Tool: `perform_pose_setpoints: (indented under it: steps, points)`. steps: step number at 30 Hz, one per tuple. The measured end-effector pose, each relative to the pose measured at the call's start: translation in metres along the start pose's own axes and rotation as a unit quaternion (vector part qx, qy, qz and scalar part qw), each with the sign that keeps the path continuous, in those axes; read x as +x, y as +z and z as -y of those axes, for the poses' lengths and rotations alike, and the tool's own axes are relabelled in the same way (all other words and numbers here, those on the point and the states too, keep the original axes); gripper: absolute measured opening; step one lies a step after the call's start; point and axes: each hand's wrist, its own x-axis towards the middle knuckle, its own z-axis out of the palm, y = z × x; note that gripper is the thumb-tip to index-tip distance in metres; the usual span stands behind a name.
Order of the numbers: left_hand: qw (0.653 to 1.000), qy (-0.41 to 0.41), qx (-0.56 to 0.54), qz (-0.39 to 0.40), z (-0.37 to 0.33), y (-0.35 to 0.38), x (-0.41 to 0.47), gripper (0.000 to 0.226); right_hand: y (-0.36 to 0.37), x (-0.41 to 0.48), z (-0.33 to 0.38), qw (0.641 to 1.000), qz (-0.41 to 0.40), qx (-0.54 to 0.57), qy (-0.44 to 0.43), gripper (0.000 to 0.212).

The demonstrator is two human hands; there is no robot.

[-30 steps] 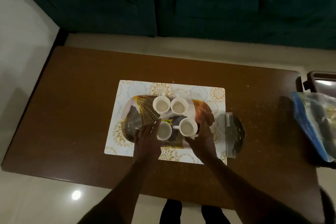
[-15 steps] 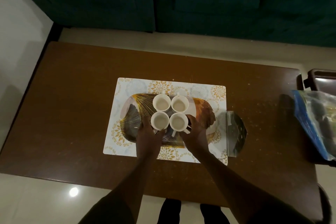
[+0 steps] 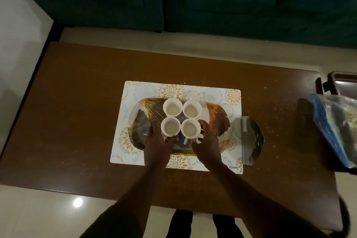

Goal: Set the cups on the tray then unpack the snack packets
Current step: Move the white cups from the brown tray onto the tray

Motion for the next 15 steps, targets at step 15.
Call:
perform_pose_setpoints:
  steps: [15]
  points:
    - [0.982,0.148,0.089,-0.069,-0.046,-0.017,0.024,0.050,-0.059,0.032,0.019,0.992,-0.054,-0.113,-0.024,0.050]
